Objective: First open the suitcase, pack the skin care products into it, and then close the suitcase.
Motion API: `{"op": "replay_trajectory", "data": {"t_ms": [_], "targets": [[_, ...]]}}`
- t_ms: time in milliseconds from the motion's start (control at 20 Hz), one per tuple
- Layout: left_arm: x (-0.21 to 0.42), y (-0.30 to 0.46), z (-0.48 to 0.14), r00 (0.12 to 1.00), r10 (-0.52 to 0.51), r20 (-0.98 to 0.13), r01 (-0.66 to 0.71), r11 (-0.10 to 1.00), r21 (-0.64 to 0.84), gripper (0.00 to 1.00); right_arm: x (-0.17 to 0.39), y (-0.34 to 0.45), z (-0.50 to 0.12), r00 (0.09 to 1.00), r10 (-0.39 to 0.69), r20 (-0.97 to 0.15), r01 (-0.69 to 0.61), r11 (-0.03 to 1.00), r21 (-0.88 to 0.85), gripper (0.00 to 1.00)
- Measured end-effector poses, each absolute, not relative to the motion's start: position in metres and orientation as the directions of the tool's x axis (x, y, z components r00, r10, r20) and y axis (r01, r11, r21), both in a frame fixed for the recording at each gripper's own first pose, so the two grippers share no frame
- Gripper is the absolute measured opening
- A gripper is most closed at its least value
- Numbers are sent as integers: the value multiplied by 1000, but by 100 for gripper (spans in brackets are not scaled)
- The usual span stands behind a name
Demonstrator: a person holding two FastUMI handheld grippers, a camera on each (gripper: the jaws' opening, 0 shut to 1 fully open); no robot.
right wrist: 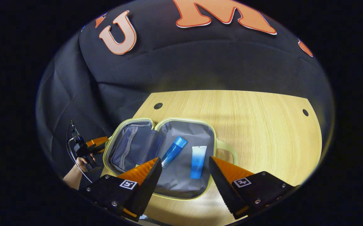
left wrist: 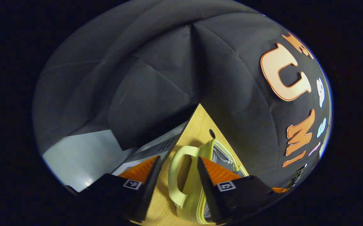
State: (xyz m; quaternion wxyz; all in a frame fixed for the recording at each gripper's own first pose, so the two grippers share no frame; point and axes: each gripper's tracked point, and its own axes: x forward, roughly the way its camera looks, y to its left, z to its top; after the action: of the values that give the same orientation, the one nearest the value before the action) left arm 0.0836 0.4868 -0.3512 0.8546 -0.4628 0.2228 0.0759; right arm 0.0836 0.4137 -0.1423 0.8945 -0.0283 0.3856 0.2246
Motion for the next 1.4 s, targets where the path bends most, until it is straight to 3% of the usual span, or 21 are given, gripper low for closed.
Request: {"op": "replay_trajectory", "data": {"t_ms": [50,100,250,300,350,450,700,1000,1400], "targets": [[84,485,-353,888,-86,-451,-333,555,-762,68,84,413,-142,602,381,-702,-418,899,129,96],[86,484,-355,884,-88,-459,-341,551,-762,68,85,412,-141,602,382,-701,-412,901,137,96],[87,483,-366,868,-86,-489,-372,539,-756,22,84,405,-145,601,371,-708,-396,907,140,96],[86,487,-363,866,-77,-494,-383,534,-754,22,84,401,-146,604,364,-709,-393,910,133,95],[86,481,-366,866,-78,-494,-381,536,-753,13,85,399,-145,608,359,-709,-389,912,129,96],[85,482,-358,860,-68,-505,-376,584,-719,8,84,396,-145,609,359,-708,-382,914,135,95],[88,474,-310,845,-3,-534,-343,763,-547,8,87,394,-138,625,371,-687,-383,912,144,95],[89,453,-203,871,18,-491,-263,862,-434,7,91,379,-115,677,379,-631,-393,911,125,96],[105,348,-92,884,76,-460,-150,981,-127,7,91,317,-70,749,387,-538,-404,910,93,96]]}}
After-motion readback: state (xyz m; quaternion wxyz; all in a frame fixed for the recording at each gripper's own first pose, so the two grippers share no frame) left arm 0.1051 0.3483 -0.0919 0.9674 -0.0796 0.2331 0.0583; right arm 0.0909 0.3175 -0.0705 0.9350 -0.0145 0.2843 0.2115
